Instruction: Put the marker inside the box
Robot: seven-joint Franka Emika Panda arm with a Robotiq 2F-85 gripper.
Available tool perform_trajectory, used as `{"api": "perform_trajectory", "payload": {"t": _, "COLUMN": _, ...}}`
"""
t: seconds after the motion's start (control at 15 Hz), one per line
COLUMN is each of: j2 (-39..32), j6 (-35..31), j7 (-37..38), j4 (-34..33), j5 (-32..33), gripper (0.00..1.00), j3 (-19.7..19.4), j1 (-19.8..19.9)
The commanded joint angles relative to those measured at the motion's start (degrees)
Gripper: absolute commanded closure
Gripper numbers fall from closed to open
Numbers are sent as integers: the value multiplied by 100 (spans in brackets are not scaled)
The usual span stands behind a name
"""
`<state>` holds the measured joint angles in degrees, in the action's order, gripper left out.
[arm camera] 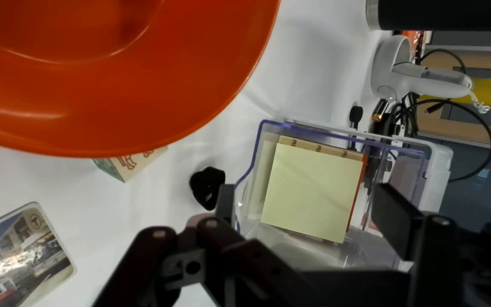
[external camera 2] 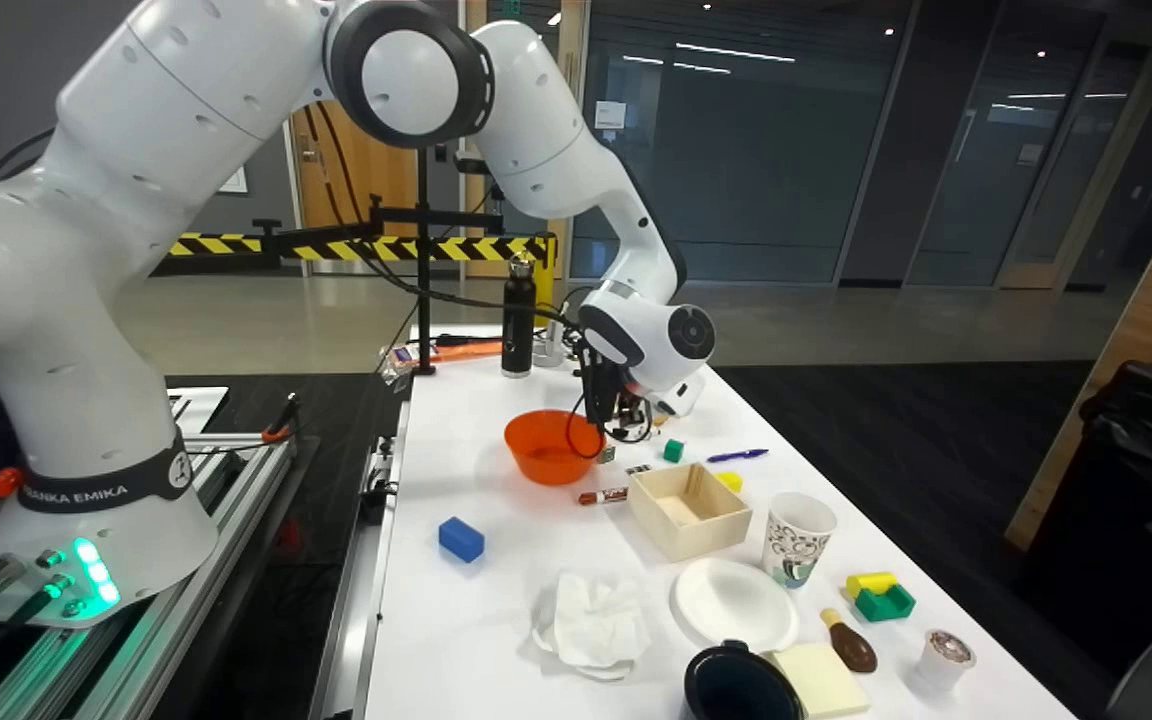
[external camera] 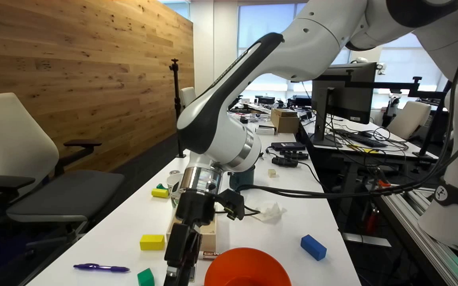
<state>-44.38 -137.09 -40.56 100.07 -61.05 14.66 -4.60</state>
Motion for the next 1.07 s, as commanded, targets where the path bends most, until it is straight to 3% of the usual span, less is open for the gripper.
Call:
{"api": "perform_trajectory", "payload": {"t": 0.0, "j2": -273, "j6": -121, "j7": -121, "j4": -290, "j5": -171, "gripper": 16, "j3": 79, "j1": 10}}
{"api": "perform_trajectory", "payload": {"t": 0.13, "j2": -338, "j6": -159, "j7": -90, "j4": -352, "j5": -129, "gripper": 15, "j3": 66, "j1": 7}}
{"api": "perform_trajectory", "payload": {"t": 0.53, "j2": -618, "j6": -191, "j7": -63, "j4": -576, "j5": -80, "gripper": 31, "j3": 82, "j1": 0}}
{"api": "perform_trajectory", "payload": {"t": 0.8, "j2": -788, "j6": -179, "j7": -48, "j4": -733, "j5": -60, "gripper": 32, "j3": 102, "j1": -3}}
{"api": "perform_trajectory", "payload": {"t": 0.93, "j2": -877, "j6": -169, "j7": -58, "j4": -803, "j5": -72, "gripper": 44, "j3": 121, "j1": 12}}
{"api": "perform_trajectory", "payload": {"t": 1.0, "j2": -915, "j6": -150, "j7": -56, "j4": -840, "j5": -69, "gripper": 45, "j3": 129, "j1": 20}}
